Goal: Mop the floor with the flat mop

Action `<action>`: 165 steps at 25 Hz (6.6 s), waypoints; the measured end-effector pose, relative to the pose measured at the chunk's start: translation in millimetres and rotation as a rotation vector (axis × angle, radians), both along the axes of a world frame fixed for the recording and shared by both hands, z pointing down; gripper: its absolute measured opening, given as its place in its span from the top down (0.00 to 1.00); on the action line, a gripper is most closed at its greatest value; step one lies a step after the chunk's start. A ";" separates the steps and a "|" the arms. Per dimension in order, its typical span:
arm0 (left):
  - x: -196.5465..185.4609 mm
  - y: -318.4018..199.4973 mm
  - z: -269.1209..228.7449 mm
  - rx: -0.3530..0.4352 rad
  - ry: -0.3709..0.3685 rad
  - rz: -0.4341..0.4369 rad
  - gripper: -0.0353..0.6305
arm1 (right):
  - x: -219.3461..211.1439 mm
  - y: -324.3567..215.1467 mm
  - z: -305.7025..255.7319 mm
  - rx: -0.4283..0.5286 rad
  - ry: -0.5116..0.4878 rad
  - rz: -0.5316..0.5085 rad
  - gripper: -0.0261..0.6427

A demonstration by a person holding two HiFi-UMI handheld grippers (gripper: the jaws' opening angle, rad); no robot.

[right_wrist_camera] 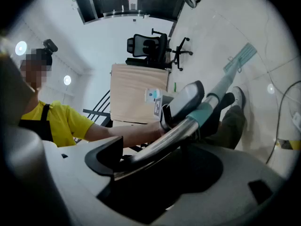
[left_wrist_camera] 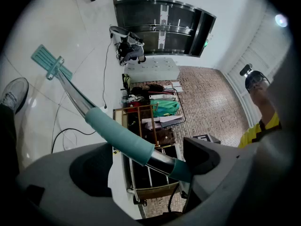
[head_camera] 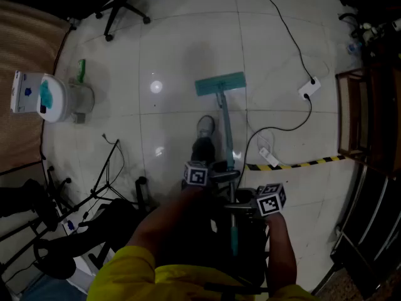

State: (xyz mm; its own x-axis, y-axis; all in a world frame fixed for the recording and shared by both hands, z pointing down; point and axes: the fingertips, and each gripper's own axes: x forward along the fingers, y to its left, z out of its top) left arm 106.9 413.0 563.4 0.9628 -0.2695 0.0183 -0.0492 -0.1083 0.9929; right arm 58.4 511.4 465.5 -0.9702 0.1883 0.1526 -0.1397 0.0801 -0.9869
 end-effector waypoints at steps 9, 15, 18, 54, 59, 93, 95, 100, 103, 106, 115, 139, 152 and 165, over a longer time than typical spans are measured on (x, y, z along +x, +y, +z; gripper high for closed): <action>-35.1 -148.9 4.8 0.008 -0.028 0.044 0.26 | -38.7 -150.9 1.9 0.004 -0.006 0.021 0.38; -51.7 -285.6 11.0 0.021 -0.012 0.011 0.26 | -50.4 -286.0 14.9 0.016 -0.024 0.088 0.39; -60.7 -355.4 19.1 0.034 -0.022 -0.004 0.26 | -58.6 -356.4 23.3 0.028 -0.041 0.149 0.39; -10.2 -87.4 -50.6 0.104 0.002 -0.028 0.28 | -5.5 -87.1 -52.7 0.132 -0.072 0.121 0.39; -4.1 -33.5 -33.7 0.010 0.002 -0.049 0.28 | 2.2 -37.7 -35.4 0.057 -0.069 0.124 0.39; -67.1 -489.3 45.4 0.056 -0.019 -0.104 0.30 | -59.7 -494.2 53.0 0.077 -0.020 0.262 0.44; -69.4 -509.9 46.3 0.047 -0.002 -0.106 0.31 | -63.6 -515.5 55.4 0.079 -0.012 0.278 0.44; -81.4 -542.5 50.5 0.078 0.001 -0.087 0.31 | -77.1 -547.0 58.8 0.079 -0.004 0.307 0.44; -85.3 -539.0 41.6 0.094 -0.007 -0.062 0.31 | -83.2 -543.3 49.2 0.097 0.001 0.289 0.43; -91.4 -508.2 20.6 0.085 0.010 -0.093 0.31 | -90.1 -507.0 34.7 0.117 0.015 0.231 0.43; -77.5 -330.1 -41.0 0.102 -0.025 -0.118 0.31 | -70.9 -326.3 -27.5 0.108 -0.023 0.203 0.43; -56.8 -300.1 20.6 -0.015 -0.041 -0.251 0.34 | -43.2 -307.1 24.0 0.023 -0.014 0.198 0.44; -69.3 -511.6 36.6 0.049 0.021 -0.192 0.34 | -59.6 -514.6 58.5 0.035 0.038 0.282 0.48; -78.4 -416.9 -16.3 0.066 -0.002 -0.195 0.34 | -69.2 -415.2 -1.2 0.117 0.021 0.210 0.45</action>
State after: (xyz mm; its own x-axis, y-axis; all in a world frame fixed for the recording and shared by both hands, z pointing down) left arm 28.4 -3.9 547.2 0.8924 -0.4513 -0.0034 -0.0778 -0.1612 0.9838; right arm -10.8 96.2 464.3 -0.9825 -0.0371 0.1824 -0.1860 0.1609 -0.9693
